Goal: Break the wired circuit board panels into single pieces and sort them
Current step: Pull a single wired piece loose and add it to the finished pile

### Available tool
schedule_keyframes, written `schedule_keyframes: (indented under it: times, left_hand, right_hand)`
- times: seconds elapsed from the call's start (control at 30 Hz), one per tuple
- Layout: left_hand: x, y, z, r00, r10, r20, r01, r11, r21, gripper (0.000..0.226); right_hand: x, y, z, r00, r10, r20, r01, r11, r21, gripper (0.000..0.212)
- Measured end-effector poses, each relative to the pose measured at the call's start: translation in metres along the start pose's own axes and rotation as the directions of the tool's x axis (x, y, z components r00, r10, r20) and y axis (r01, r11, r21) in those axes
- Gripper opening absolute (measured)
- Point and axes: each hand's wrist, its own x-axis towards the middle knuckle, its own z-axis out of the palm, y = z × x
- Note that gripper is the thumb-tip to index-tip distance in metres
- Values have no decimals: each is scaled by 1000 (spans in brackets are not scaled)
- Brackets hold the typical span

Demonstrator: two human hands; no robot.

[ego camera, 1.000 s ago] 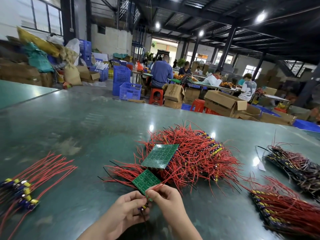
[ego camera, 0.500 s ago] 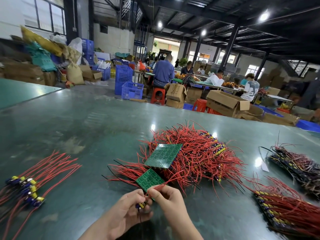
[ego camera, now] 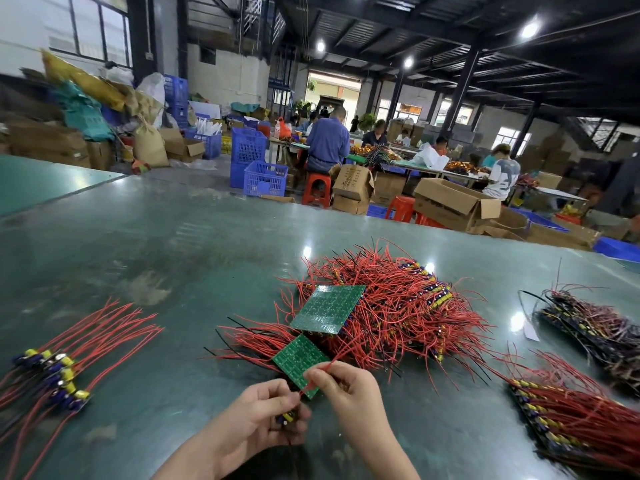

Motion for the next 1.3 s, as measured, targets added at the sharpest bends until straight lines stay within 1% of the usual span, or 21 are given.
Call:
schedule_keyframes:
  times: [0.07,0.13,0.17,0.23,0.3,0.4,0.43,0.53,0.67,0.7,0.77,0.87,0.93,1.03,1.2,1.3]
  left_hand:
    - [4,0,0,990,132,-56,-137,987,-83,12]
    - [6,1,0,966,235,-110,-253,944,-209,20]
    - [6,2,0,956,264,-127,-288,929,-234,26]
    - [5,3,1,948,284,-144,-309,927,-212,33]
    - [6,1,2,946,284,-154,-310,934,-180,34]
    - [7,-3,2,945,286,-162,-312,935,-170,33]
    - [8,-4,2,945,287,-160,-312,935,-168,33]
    - [9,-5,1,942,301,-149,-323,932,-164,33]
    - [10,-4,0,910,372,-182,-375,927,20,48]
    - [11,-4,-1,901,383,-203,-385,922,31,50]
    - [12,-3,-2,885,388,-257,-406,914,-19,52]
    - [15,-2,-5,887,330,-322,-404,893,-198,49]
    - [14,-3,-6,896,290,-336,-387,881,-272,48]
    - [11,-2,-8,892,293,-343,-395,875,-280,53]
    - [10,1,-5,887,308,-343,-408,872,-272,59]
    - [8,4,-7,879,308,-364,-415,871,-264,58]
  right_hand:
    - [1,2,4,998,67,2,-67,996,51,16]
    - [-1,3,15,981,172,85,-179,981,77,6]
    - [-4,4,21,963,223,149,-235,969,72,9]
    - [-8,4,28,923,281,262,-308,949,67,18]
    - [-9,3,28,898,309,312,-350,933,84,23]
    - [-11,2,29,860,365,357,-462,854,238,22]
    - [-11,2,31,857,369,359,-477,831,287,20]
    - [-12,-1,35,871,390,299,-480,805,348,21]
    - [-11,-3,33,893,403,201,-449,826,341,24]
    - [-11,-3,33,898,402,181,-441,832,336,25]
    - [-11,-4,35,907,399,136,-421,844,332,27]
    - [-14,-6,39,917,386,98,-394,845,362,23]
    - [-16,-8,41,917,382,117,-395,824,406,21]
    - [-17,-8,40,901,397,173,-432,792,432,20]
    - [-17,-2,41,883,415,221,-470,797,379,22]
    - [-16,0,41,851,415,321,-511,794,330,27]
